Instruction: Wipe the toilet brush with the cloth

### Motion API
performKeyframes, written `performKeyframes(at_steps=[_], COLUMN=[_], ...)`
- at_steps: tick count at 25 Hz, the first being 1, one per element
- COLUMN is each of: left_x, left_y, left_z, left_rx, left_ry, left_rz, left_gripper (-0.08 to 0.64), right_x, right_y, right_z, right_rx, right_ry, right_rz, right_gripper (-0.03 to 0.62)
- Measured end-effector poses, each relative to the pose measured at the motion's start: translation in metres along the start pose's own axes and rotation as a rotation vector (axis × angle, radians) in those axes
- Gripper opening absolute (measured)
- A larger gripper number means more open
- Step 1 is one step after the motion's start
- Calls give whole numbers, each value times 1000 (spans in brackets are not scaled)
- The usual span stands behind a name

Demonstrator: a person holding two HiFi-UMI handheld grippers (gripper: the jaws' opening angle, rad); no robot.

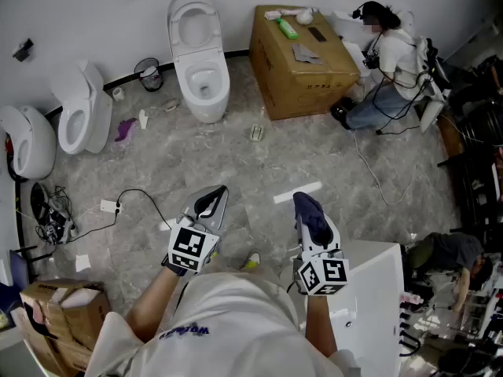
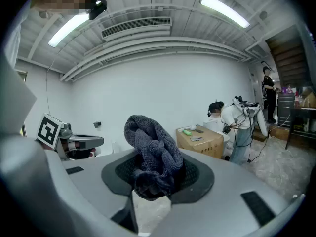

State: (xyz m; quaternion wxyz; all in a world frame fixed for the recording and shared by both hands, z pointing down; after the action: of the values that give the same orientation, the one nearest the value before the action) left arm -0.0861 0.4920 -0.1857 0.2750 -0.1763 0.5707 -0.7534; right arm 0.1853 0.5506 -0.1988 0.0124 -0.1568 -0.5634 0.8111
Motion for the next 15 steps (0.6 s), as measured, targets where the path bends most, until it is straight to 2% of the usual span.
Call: performKeyframes(at_steps=[4,8,11,15], left_x=[20,32,45,68], left_y=[-11,-18,-21,-40], left_z=[2,-8,-20,-37], left_rx=[119,103,84,78], left_ry=[3,-15,-26,-34], left_rz=[89,74,96,76], left_gripper=[0,0,0,0], right_x=[20,36,54,84], right_y=[-2,-10,-14,-29], right_z=[13,13,16,21], right_rx=[12,28,31,64], right_ry=[-1,-26,-45,-69], right_rz=[-26,-27,-33,-48], right_gripper=[158,158,158,158])
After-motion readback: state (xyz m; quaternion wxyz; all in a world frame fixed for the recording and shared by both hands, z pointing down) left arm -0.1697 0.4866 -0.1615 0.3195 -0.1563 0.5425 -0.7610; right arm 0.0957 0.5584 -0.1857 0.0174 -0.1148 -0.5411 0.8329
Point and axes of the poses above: the fingertips, and each gripper's own axes: z forward along the fingers, x to its left, y out of its top, the point moved 8 cm from there along -z, backward along the fingers, and after that the axes turned 6 degrees about z, right-handed, at the moved point
